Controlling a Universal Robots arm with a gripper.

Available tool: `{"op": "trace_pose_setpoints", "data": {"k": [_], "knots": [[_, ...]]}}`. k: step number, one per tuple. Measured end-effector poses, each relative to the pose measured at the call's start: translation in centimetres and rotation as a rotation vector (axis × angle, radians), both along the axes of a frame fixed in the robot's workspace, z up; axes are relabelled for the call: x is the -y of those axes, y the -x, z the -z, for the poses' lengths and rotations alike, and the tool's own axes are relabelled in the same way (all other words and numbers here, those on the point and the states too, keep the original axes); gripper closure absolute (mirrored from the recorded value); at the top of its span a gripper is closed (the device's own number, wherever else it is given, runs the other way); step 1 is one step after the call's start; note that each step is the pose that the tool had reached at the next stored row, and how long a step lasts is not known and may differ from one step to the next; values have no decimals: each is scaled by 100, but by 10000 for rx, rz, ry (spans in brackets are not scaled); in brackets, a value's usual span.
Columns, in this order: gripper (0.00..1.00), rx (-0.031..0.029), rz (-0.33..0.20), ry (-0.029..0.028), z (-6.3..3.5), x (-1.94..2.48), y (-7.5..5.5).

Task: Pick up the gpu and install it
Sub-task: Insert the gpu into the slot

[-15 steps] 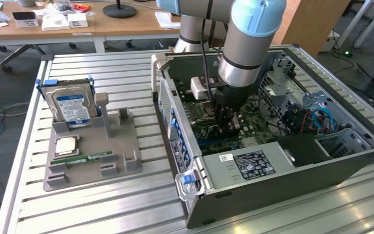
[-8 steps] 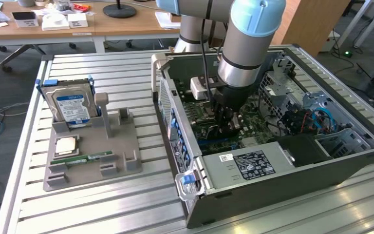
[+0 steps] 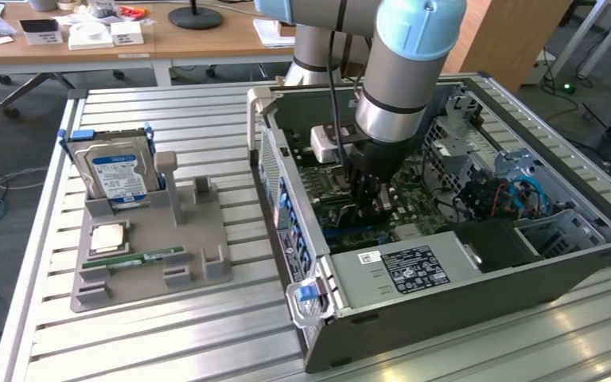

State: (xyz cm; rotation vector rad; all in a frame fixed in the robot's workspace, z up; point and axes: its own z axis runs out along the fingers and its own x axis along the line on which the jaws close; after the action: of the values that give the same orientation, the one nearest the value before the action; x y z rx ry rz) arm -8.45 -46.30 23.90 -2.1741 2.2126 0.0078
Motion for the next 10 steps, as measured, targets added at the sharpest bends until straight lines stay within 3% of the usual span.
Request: {"op": "trace_pose_setpoints", "data": {"k": [10], "knots": [[74, 32, -6, 1, 1, 0, 11]]}}
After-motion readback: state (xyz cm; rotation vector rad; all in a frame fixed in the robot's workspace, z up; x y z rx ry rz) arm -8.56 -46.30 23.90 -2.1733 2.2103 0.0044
